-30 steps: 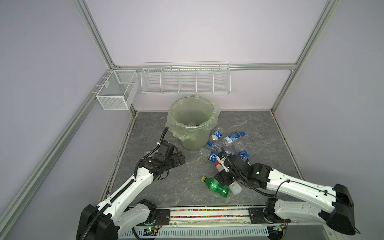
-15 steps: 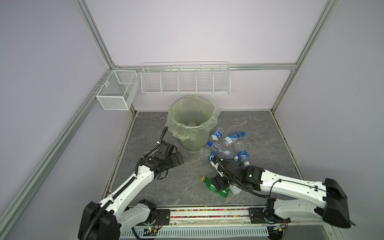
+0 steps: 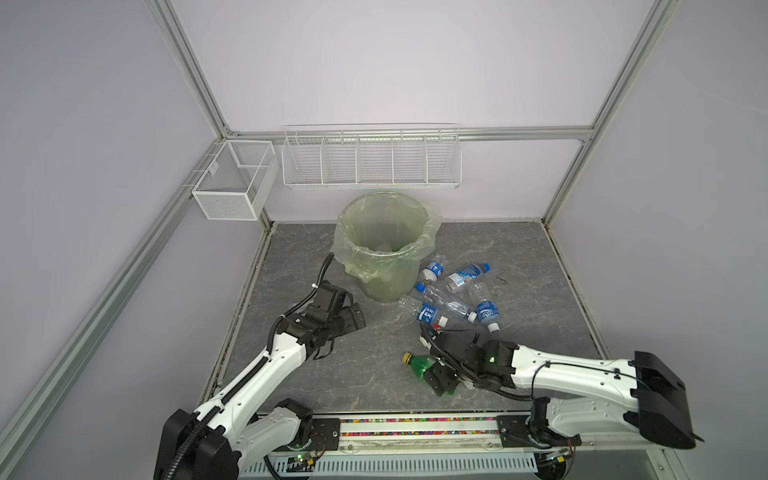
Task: Throw the plastic bottles in the bin
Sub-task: 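Lower the right gripper onto the second yellow-capped green soda bottle, then close the right gripper on the Sprite bottle and lift it upright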
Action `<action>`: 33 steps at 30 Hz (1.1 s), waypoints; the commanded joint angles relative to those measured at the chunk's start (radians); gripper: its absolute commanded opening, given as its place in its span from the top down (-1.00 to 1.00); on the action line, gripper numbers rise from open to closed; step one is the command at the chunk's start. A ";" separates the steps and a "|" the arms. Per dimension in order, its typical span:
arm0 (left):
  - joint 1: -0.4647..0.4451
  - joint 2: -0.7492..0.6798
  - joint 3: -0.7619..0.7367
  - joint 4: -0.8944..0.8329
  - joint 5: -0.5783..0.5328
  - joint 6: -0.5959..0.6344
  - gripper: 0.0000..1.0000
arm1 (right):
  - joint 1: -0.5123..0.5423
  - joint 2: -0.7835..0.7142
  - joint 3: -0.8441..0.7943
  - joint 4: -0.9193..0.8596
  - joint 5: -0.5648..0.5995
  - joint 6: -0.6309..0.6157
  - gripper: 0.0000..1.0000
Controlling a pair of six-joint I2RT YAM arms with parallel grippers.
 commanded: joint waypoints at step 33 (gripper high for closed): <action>0.004 -0.005 0.003 -0.040 -0.013 0.009 -0.99 | 0.062 0.109 -0.013 0.029 0.033 0.001 -0.65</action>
